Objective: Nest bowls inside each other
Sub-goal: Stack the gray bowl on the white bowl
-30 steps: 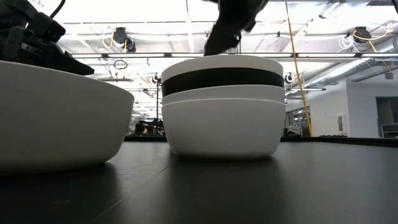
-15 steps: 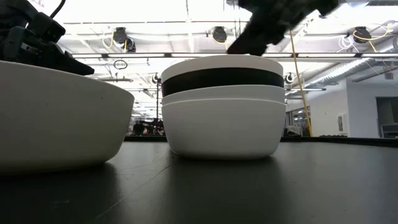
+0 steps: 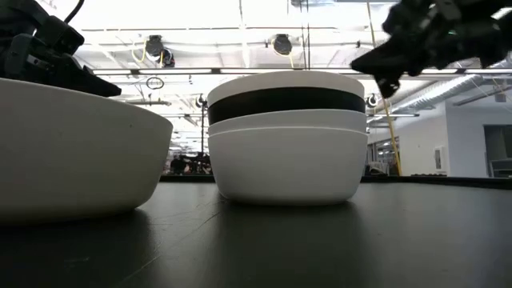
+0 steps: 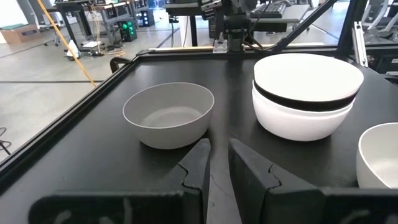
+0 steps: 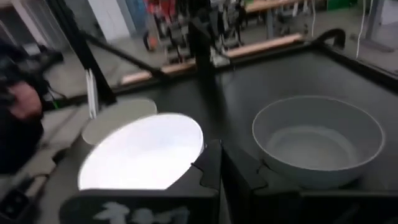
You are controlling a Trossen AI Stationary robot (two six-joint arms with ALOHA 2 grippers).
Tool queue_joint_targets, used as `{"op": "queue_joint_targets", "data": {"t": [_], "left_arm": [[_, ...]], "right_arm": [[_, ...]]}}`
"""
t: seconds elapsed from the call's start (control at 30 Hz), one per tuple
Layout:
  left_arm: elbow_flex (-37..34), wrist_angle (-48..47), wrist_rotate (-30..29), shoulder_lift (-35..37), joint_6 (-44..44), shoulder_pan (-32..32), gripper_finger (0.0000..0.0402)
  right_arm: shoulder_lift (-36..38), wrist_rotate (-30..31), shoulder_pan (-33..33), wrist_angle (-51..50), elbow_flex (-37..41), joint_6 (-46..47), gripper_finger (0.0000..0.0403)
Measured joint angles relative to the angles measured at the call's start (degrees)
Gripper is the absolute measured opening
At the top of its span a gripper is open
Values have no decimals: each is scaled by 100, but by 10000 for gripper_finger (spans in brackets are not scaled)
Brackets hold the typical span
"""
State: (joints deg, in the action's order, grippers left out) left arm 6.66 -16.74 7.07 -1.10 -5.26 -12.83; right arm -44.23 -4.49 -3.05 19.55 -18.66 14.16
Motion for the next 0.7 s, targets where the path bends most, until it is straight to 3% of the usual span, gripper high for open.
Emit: {"op": "queue_joint_targets", "data": {"t": [0.3, 0.7], "left_arm": [[0, 5, -2, 0, 0, 1, 60], [0, 3, -2, 0, -2, 0, 60]], "right_arm": [[1338, 67, 52, -82, 816, 176, 0], [2326, 169, 50, 224, 1603, 214, 0]]}}
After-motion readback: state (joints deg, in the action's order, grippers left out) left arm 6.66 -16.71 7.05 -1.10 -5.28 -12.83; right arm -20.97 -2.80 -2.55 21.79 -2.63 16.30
